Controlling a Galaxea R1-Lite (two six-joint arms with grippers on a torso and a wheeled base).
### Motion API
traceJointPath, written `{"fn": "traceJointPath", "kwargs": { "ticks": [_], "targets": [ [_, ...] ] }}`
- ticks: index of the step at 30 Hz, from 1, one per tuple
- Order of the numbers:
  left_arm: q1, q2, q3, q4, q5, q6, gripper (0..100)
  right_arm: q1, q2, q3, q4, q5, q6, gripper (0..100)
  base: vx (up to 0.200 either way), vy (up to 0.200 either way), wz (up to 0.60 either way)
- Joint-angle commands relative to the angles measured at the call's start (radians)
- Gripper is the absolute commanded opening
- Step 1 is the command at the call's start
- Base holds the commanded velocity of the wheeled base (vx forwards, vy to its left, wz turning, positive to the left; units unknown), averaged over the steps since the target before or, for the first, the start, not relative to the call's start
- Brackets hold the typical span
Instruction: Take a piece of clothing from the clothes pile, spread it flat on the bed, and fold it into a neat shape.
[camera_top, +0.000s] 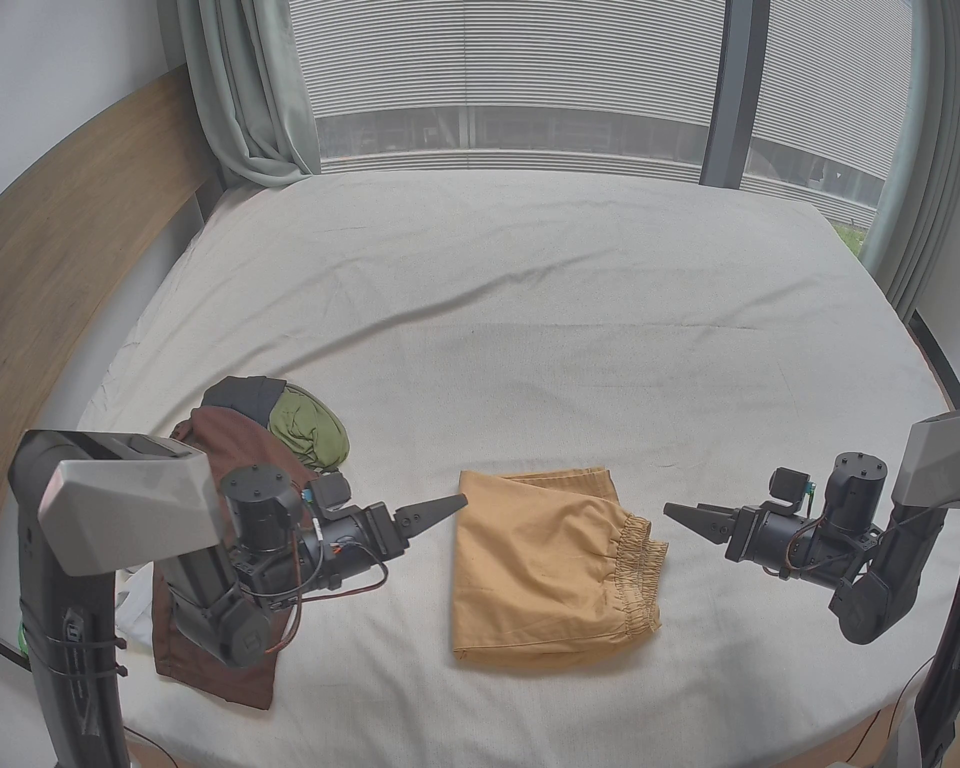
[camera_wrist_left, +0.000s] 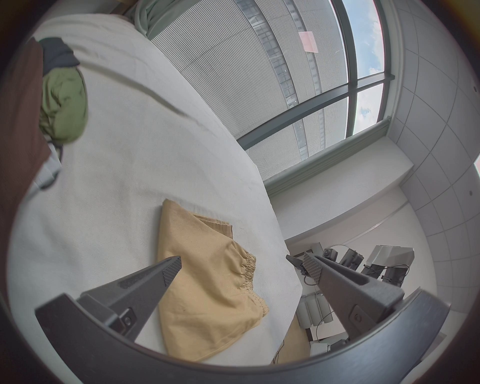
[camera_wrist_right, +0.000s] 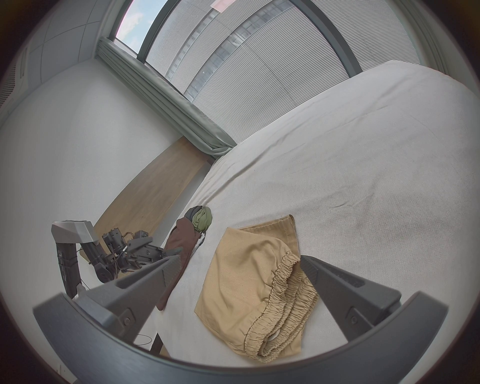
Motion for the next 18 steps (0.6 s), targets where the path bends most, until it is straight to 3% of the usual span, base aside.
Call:
{"fn": "traceJointPath", "kwargs": {
  "ticks": [1,8,18],
  "targets": [
    [0.08,-0.114,0.093,0.002,-0.037,0.055,100,0.006,0.012,0.003,0.0,-0.002,-0.001,100,0.0,0.0,0.0],
    [0.202,-0.143,0.166,-0.001,-0.095,0.147,100,0.029,0.021,0.008,0.0,-0.003,0.002,100,0.0,0.0,0.0],
    [0.41,-0.224,0.267,-0.003,-0.328,0.279,100,0.038,0.059,0.009,0.0,-0.005,-0.025,100,0.0,0.0,0.0]
  ]
}}
